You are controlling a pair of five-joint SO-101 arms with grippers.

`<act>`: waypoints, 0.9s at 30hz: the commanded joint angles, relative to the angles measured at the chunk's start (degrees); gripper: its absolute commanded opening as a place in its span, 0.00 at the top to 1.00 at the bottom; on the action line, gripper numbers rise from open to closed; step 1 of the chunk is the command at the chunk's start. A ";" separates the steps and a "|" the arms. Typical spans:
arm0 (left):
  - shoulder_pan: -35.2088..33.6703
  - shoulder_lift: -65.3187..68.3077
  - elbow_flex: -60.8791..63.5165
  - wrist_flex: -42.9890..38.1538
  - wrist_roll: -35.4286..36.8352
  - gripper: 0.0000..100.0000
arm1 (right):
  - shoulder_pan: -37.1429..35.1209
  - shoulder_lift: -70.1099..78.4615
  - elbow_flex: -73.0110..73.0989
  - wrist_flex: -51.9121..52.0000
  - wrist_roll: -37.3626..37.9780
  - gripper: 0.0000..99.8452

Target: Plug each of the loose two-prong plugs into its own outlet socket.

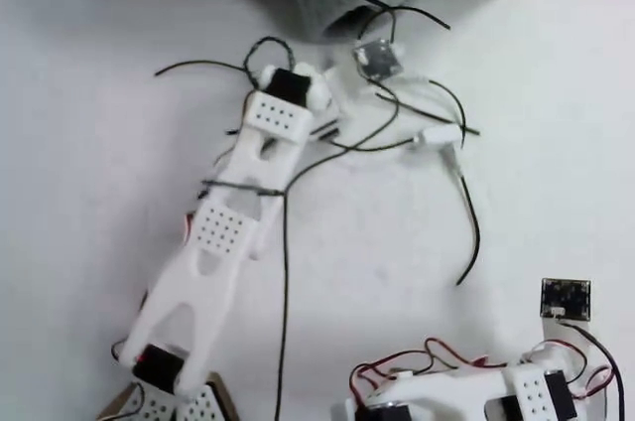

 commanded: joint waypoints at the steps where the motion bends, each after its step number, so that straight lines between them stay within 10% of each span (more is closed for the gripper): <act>1: 2.33 -6.29 -2.73 2.11 0.88 0.77 | 0.84 0.66 0.70 1.54 -0.62 0.87; 16: 7.96 -42.95 -2.90 14.07 10.99 0.77 | 0.75 0.66 -4.48 3.56 -0.97 0.79; 27: 7.52 -72.13 3.78 16.09 23.30 0.77 | -6.02 0.57 -33.14 23.96 -20.84 0.79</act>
